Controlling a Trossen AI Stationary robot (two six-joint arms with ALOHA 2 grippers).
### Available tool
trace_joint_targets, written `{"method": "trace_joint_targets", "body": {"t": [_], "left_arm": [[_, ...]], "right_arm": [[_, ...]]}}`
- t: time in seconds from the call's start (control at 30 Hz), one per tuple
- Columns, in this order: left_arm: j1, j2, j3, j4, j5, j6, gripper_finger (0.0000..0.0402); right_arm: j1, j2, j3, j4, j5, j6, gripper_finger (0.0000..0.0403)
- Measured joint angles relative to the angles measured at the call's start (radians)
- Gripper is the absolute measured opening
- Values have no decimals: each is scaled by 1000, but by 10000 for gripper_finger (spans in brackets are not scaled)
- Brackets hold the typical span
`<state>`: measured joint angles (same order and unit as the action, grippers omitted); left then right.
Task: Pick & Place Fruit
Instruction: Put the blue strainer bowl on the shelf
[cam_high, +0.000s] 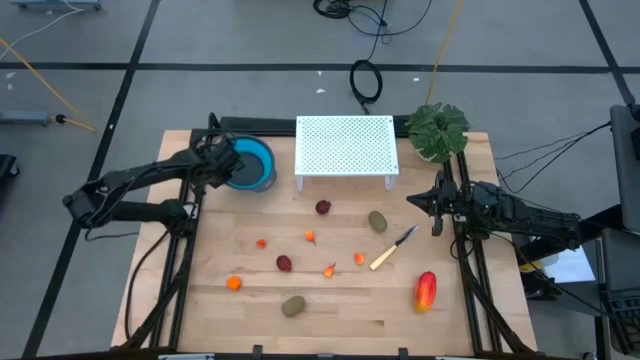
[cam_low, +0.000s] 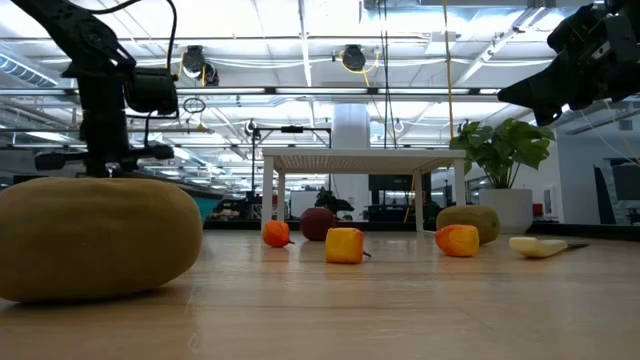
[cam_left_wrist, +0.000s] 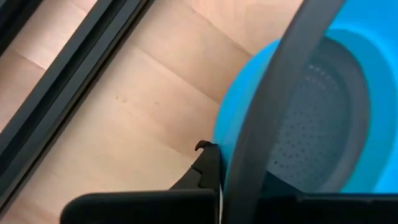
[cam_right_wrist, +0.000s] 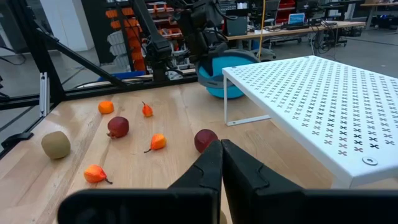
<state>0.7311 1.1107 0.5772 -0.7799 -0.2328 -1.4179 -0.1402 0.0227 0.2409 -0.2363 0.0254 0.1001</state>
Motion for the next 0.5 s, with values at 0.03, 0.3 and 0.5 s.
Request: {"method": "trace_joint_targets", "body": {"t": [0.03, 0.3, 0.5], "left_arm": [[0, -9, 2, -2, 0, 2, 3], [0, -129, 5, -4, -58, -1, 1], [0, -239, 7, 20, -63, -6, 1]], "right_arm": [[0, 0, 0, 0, 0, 0, 4], [0, 0, 0, 0, 0, 0, 4], [0, 0, 0, 0, 0, 0, 4]]}}
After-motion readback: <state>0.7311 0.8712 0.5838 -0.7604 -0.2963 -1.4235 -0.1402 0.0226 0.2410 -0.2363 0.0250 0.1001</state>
